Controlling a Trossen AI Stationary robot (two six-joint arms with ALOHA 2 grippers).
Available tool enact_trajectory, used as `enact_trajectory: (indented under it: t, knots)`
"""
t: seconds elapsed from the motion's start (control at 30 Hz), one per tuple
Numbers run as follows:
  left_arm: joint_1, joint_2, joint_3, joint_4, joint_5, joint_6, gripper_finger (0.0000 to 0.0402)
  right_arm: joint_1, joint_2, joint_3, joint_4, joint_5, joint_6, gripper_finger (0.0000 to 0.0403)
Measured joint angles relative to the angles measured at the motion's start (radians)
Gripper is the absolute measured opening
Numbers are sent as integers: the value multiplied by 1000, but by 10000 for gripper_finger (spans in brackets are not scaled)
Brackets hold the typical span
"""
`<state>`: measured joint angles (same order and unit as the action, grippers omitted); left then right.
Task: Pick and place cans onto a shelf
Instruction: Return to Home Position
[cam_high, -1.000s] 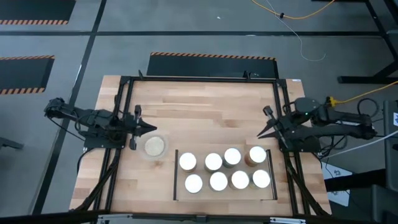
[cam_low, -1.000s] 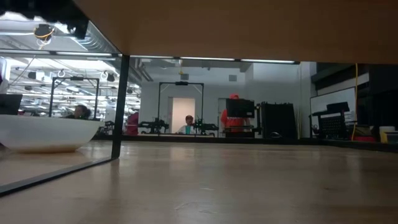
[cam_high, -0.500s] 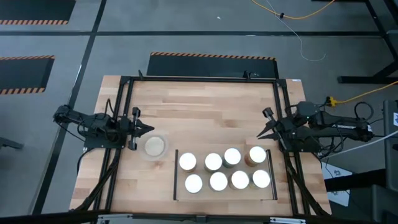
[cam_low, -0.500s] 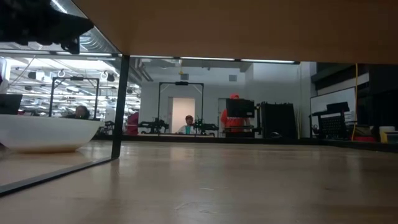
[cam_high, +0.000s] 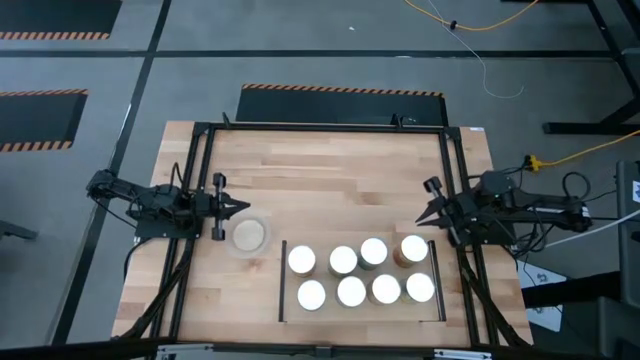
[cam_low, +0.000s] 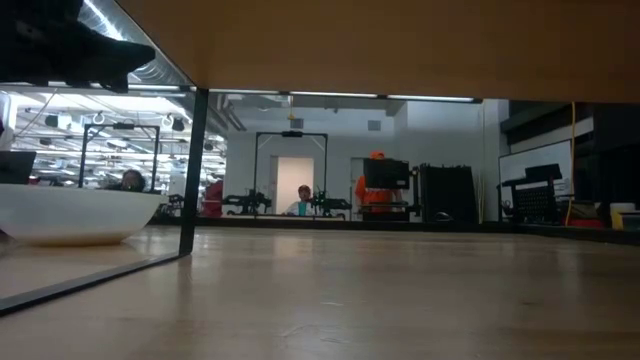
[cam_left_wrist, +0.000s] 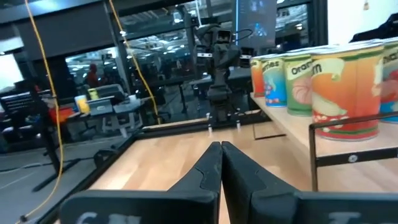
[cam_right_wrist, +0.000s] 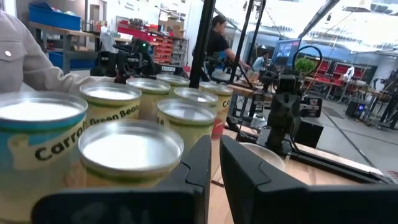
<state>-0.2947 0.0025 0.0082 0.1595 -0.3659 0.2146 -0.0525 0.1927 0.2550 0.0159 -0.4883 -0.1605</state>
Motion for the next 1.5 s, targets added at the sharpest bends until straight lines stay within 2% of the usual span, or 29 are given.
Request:
enact_trajectory:
  t: [0.3, 0.5, 0.6, 0.77, 0.9, 1.2, 1.5]
  knots:
    - [0, 0, 0, -16, -15, -18, 4, 0, -79, -97, 48, 10, 26, 40]
    - [0, 0, 0, -17, -15, -22, 3, 0, -131, -144, 93, 196, 26, 40]
    - [0, 0, 0, -17, -15, -21, 4, 0, -146, -180, 110, 252, 26, 40]
    - [0, 0, 0, -18, -15, -21, 2, 0, -150, -248, 165, 261, 52, 40]
    - [0, 0, 0, -27, -16, -22, 4, -1, -151, -248, 161, 268, 51, 40]
    - [0, 0, 0, -75, -36, -52, 5, -1, -151, -248, 137, 365, 50, 40]
    - [0, 0, 0, -92, -48, -56, 6, -1, -150, -247, 118, 369, 47, 40]
